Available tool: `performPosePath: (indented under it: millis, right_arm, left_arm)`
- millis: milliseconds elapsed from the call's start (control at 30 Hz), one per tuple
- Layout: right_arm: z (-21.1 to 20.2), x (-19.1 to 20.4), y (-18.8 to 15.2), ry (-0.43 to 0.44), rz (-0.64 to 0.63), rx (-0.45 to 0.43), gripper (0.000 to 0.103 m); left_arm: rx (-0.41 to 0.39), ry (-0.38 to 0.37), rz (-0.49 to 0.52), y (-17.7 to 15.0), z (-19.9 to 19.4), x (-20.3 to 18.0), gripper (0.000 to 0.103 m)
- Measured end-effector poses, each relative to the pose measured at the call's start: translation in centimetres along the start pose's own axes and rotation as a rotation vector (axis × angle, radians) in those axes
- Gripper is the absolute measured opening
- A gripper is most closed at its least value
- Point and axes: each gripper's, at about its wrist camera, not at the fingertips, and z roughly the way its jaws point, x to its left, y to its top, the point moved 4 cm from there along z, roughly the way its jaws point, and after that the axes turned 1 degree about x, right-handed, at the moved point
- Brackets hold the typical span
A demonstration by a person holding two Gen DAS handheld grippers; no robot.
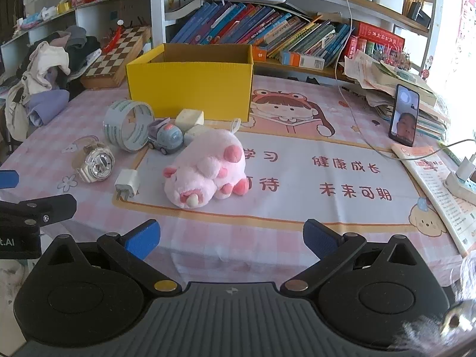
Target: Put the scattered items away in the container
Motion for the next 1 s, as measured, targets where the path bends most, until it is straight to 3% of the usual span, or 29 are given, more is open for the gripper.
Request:
performPosePath:
  millis: [1000]
  right_arm:
    - [-0.47,0.54,-0.16,0.0,-0.016,0.002,0.103]
  left_arm:
    - [-0.007,-0.013,-0.031,-0.76,-0.63,0.07,0.103]
